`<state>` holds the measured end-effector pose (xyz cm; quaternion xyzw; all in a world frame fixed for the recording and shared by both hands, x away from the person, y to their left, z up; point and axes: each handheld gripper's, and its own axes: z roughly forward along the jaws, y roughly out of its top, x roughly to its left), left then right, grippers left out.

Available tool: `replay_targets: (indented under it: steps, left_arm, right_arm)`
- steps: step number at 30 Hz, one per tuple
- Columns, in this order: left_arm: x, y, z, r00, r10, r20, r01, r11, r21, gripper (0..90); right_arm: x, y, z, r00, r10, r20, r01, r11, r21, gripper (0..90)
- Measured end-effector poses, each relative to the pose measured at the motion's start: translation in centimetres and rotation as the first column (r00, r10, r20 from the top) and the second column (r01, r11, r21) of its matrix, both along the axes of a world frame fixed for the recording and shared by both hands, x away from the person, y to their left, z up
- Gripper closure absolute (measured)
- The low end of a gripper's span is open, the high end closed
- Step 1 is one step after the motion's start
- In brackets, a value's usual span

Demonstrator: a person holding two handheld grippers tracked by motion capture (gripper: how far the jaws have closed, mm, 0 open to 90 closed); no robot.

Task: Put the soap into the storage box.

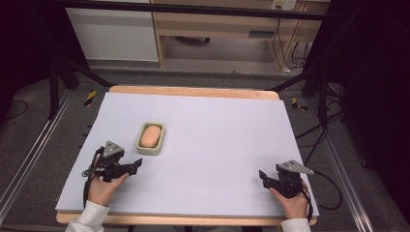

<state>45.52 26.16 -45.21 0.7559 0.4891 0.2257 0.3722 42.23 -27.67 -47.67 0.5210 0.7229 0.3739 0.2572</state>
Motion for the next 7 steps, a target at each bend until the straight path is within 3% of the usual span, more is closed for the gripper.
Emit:
replay_targets:
  steps: [3,7]
  left_arm:
    - [-1.3,1.4,-1.0,0.9993,0.036,0.013,-0.036,0.9992,-0.02,22.6]
    - [-2.0,2.2,-1.8,0.9985,0.054,0.005,-0.054,0.9984,-0.02,22.6]
  right_arm:
    - [-0.3,0.0,-0.2,0.9998,-0.007,-0.02,0.007,0.9999,-0.016,27.9]
    - [-0.3,0.3,-0.3,0.9999,0.006,-0.014,-0.007,0.9993,-0.036,27.3]
